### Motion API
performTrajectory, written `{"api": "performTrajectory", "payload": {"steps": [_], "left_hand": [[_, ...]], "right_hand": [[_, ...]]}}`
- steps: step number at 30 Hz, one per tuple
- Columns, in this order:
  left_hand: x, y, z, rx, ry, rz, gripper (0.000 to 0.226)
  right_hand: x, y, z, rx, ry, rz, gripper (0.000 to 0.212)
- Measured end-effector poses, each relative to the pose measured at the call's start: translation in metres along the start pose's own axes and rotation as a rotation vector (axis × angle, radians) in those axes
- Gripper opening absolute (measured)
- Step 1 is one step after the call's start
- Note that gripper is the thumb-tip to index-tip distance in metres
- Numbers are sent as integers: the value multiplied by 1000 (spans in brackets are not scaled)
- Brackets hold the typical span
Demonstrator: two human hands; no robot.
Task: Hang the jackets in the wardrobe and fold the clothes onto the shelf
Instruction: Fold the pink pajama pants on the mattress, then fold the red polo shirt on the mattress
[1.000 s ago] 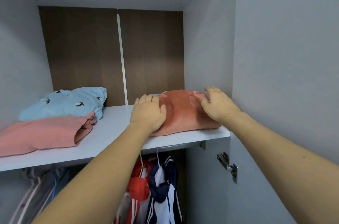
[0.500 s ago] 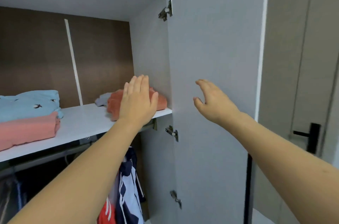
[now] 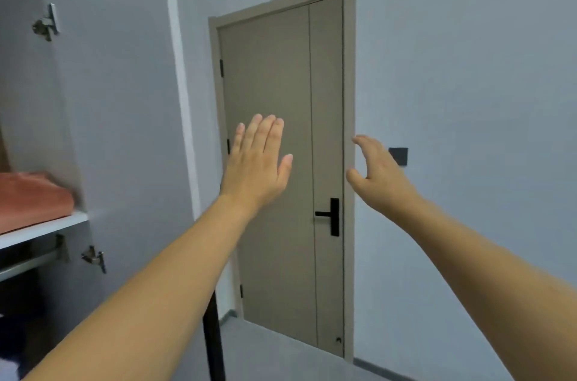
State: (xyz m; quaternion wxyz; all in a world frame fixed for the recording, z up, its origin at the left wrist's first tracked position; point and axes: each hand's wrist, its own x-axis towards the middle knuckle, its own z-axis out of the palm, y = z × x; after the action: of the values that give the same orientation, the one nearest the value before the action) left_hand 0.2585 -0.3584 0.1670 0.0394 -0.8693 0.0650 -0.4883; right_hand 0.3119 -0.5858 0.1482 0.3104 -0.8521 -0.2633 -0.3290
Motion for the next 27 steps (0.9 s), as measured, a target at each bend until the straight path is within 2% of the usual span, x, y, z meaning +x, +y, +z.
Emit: {"api": "performTrajectory", "payload": {"steps": [5, 11, 21, 27], "left_hand": [[48, 121, 85, -65, -66, 54, 64], [86, 267, 186, -148, -175, 261, 64], [145, 429, 368, -564, -296, 365, 59], [173, 555, 445, -735, -378, 549, 59]], "right_hand": [[-19, 133, -71, -140, 41, 144, 59], [-41, 276, -128, -261, 40, 303, 60], [-77, 478, -134, -371, 36, 602, 59], [-108, 563, -174, -479, 89, 789, 57]]}}
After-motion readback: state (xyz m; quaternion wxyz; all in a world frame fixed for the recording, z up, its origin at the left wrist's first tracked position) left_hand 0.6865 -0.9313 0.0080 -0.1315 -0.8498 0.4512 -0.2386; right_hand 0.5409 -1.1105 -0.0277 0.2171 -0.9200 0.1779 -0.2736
